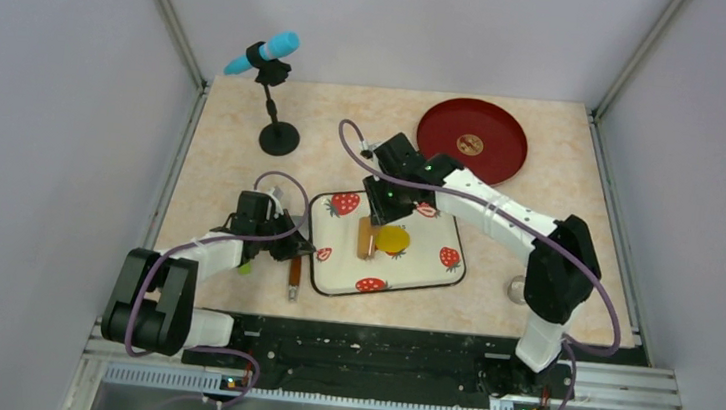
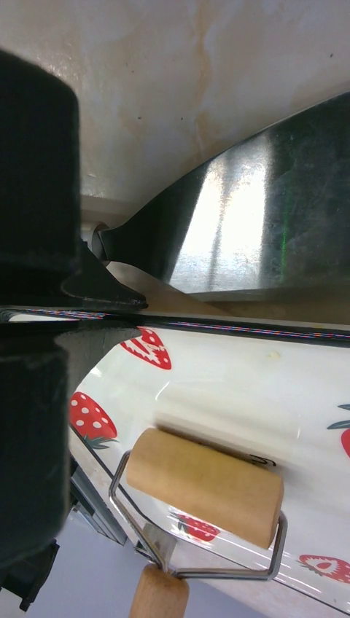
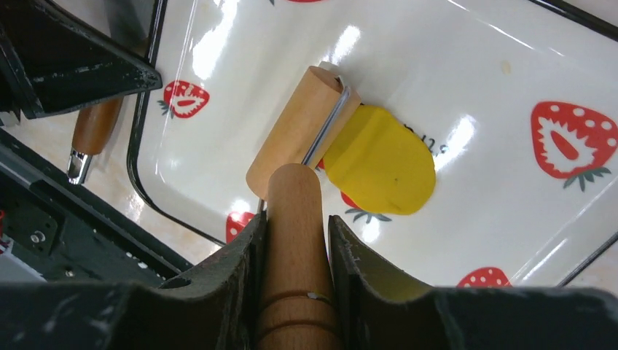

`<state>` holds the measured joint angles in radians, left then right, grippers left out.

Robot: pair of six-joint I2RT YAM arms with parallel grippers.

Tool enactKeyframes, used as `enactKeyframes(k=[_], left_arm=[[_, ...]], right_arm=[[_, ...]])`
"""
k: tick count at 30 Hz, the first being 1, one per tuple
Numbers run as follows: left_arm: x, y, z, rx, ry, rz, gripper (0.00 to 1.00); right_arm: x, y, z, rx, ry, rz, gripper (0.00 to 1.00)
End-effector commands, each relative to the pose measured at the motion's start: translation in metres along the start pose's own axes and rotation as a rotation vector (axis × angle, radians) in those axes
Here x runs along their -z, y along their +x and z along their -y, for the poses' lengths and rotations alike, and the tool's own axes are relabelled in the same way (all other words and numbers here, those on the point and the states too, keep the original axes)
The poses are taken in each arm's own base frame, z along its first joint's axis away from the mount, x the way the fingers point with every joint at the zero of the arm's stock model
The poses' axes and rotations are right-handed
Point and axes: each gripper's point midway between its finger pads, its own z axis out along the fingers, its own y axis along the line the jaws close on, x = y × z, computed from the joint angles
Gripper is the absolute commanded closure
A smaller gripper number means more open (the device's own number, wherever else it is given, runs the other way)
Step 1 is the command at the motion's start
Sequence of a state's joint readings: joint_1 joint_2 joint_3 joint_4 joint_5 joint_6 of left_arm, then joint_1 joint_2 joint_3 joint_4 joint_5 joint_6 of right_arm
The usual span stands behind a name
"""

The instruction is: Roll out the dumpling wrappers from the dough

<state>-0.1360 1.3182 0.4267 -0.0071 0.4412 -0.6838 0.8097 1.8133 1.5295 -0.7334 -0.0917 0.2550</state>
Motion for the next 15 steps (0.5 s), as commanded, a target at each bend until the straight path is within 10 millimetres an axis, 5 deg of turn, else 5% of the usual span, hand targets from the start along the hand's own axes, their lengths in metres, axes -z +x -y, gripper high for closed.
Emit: enactKeyframes(k=[1, 7, 15], left_arm=[[0.0, 0.0, -0.028, 0.008, -0.119, 0.014, 1.0], [-0.001, 0.001, -0.028, 0.007, -0.118, 0.012, 1.0], [0.0, 0.001, -0.028, 0.008, -0.119, 0.012, 1.0]], right_arm=[[0.043, 0.008, 0.011, 0.022, 0.084, -0.003, 1.0], [0.064, 0.001, 0.032, 0.017, 0.142, 0.018, 1.0], [0.052, 0.009, 0.064, -0.022, 0.164, -0.012, 1.0]])
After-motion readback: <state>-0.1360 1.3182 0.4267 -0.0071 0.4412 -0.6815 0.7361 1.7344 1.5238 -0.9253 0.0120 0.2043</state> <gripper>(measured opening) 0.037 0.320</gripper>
